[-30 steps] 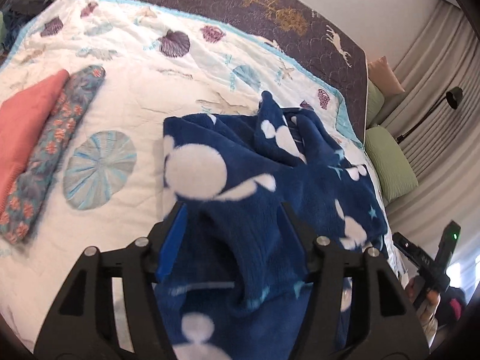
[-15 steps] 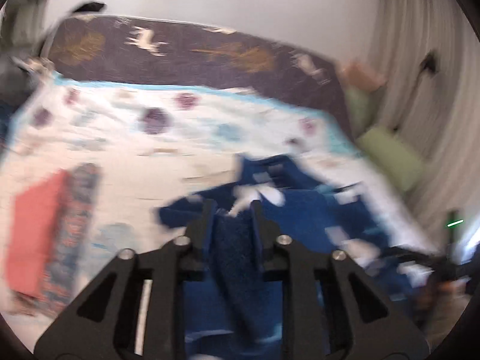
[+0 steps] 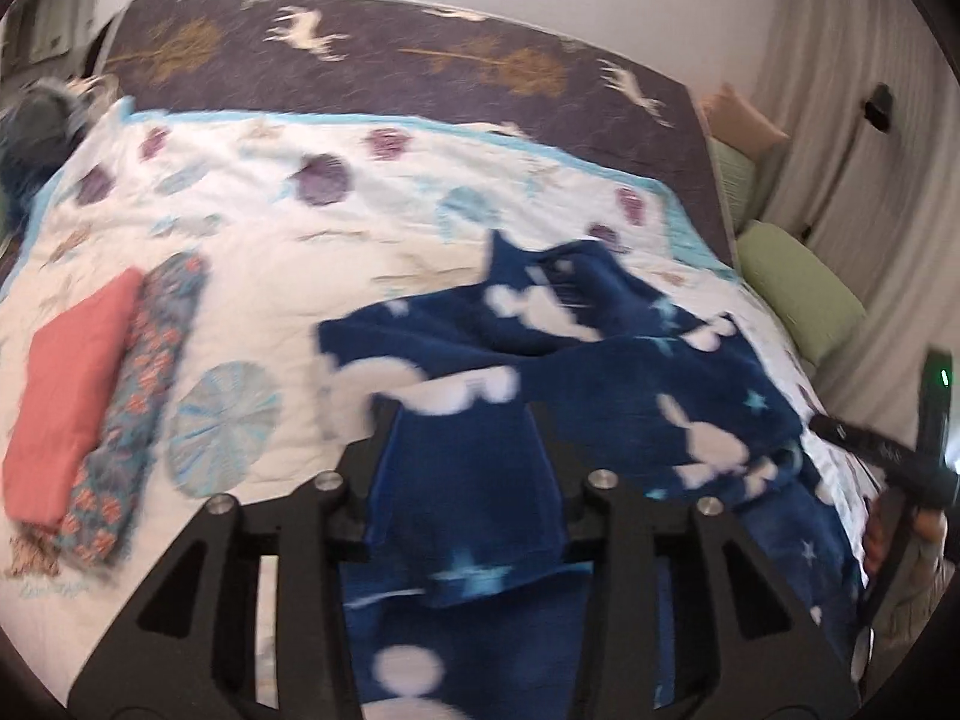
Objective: Fold small clothes
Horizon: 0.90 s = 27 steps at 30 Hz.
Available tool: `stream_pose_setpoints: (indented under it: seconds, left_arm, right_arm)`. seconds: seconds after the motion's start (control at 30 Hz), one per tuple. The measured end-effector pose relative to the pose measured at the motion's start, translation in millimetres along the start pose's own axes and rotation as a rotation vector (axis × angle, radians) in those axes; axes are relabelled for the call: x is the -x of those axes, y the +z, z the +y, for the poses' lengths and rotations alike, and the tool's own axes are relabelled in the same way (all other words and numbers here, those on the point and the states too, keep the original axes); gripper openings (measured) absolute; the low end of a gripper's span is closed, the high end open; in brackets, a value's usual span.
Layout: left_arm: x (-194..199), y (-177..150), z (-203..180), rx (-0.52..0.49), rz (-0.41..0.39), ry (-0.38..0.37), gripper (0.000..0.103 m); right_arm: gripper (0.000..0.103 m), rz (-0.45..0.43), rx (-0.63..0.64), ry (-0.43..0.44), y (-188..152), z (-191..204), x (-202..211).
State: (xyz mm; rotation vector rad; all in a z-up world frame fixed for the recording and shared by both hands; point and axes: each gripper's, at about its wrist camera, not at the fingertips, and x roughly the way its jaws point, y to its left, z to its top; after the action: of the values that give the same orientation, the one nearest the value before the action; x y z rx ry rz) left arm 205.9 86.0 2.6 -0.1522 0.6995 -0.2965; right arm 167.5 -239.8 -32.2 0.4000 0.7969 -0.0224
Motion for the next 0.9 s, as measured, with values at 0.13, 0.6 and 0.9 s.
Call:
stream_pose_setpoints:
  seconds: [0.13,0.6,0.9]
  left_arm:
    - [-36,-8,-15,-0.012,0.094,-0.025,0.045]
    - [-34,-33,-20,-0.049,0.116,0.010,0.052]
    - [-74,36,-21,-0.009,0.120,0.052,0.054]
  right_arm:
    - [0.073,-0.012,0.006,0.117,10,23,-11]
    - [0.011,0.131,0.046,-0.031,-3,1,-41]
    - [0.056,0.129,0.076,0.220,55,58,-48]
